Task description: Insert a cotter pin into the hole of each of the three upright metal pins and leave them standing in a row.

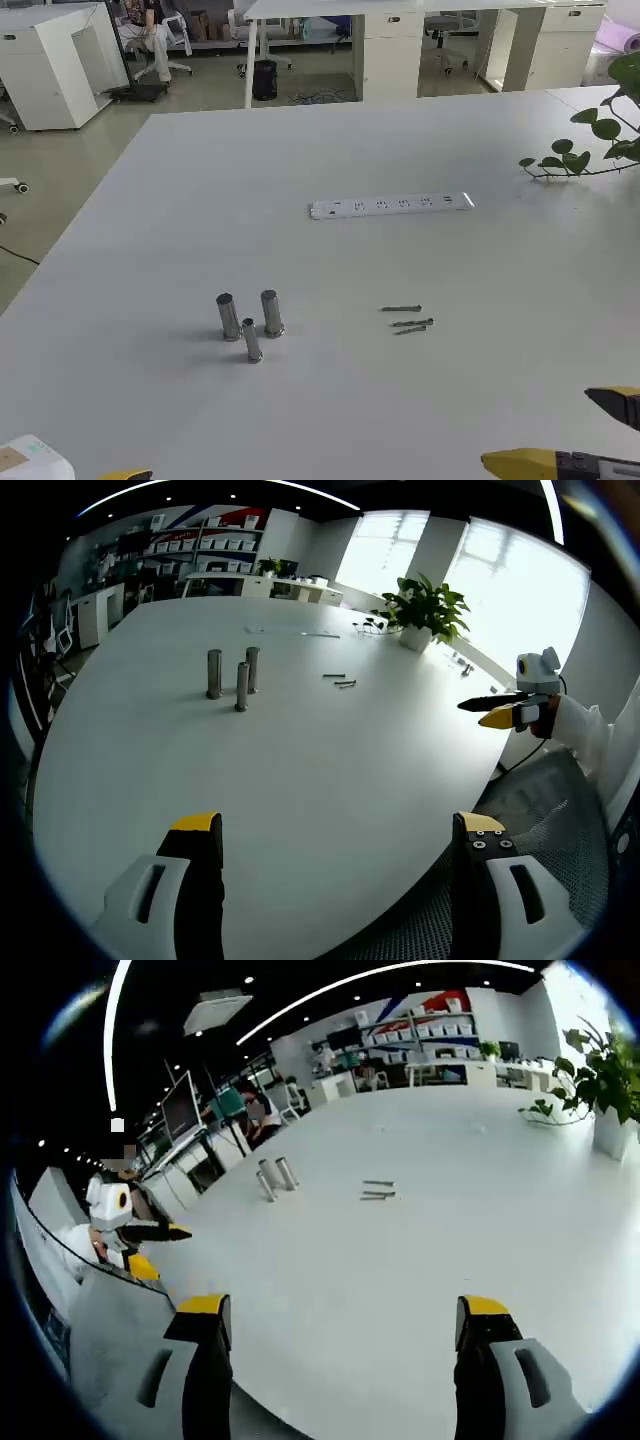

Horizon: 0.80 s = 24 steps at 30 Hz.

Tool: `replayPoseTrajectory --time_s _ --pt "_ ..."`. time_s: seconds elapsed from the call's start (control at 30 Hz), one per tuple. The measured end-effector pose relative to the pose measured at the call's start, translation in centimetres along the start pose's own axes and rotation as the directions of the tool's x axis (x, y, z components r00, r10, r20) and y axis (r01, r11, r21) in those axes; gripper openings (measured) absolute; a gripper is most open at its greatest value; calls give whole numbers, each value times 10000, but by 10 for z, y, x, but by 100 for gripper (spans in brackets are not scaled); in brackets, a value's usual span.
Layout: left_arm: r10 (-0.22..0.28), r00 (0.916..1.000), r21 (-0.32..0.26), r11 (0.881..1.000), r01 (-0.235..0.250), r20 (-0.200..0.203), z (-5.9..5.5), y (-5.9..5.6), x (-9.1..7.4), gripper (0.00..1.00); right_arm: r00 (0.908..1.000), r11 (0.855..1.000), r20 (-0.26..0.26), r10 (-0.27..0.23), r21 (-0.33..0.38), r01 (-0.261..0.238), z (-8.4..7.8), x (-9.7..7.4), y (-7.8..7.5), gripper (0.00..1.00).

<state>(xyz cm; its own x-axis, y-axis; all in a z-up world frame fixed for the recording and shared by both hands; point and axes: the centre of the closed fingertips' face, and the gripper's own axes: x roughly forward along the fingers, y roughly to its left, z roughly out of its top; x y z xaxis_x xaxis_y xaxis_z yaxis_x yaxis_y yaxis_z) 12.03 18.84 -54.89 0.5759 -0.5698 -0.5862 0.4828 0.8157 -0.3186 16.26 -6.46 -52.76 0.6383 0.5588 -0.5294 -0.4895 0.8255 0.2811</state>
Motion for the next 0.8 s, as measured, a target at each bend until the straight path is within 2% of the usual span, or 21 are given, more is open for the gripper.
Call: replayPoseTrajectory --time_s 0.23,0.37,0.5,0.63,0.8 --pt "-51 10000 -10 10000 51 -64 -1 0 2 97 9999 9999 49 -90 49 90 1 -3 -1 98" --pt "-172 9993 42 9998 173 -330 -5 -1 4 95 9999 9999 33 -136 92 136 0 -5 -1 97" --pt "-145 9992 101 9998 148 -368 -7 1 8 95 9998 9995 78 -181 273 179 -1 -6 -3 97" --pt "-279 9992 58 9996 281 -300 -5 -2 11 94 9996 9993 -1 -277 238 277 -2 -8 -5 97" --pt "-462 9979 213 9987 472 -462 -8 -5 12 93 9995 9992 -60 -320 224 321 -3 -7 -5 96"
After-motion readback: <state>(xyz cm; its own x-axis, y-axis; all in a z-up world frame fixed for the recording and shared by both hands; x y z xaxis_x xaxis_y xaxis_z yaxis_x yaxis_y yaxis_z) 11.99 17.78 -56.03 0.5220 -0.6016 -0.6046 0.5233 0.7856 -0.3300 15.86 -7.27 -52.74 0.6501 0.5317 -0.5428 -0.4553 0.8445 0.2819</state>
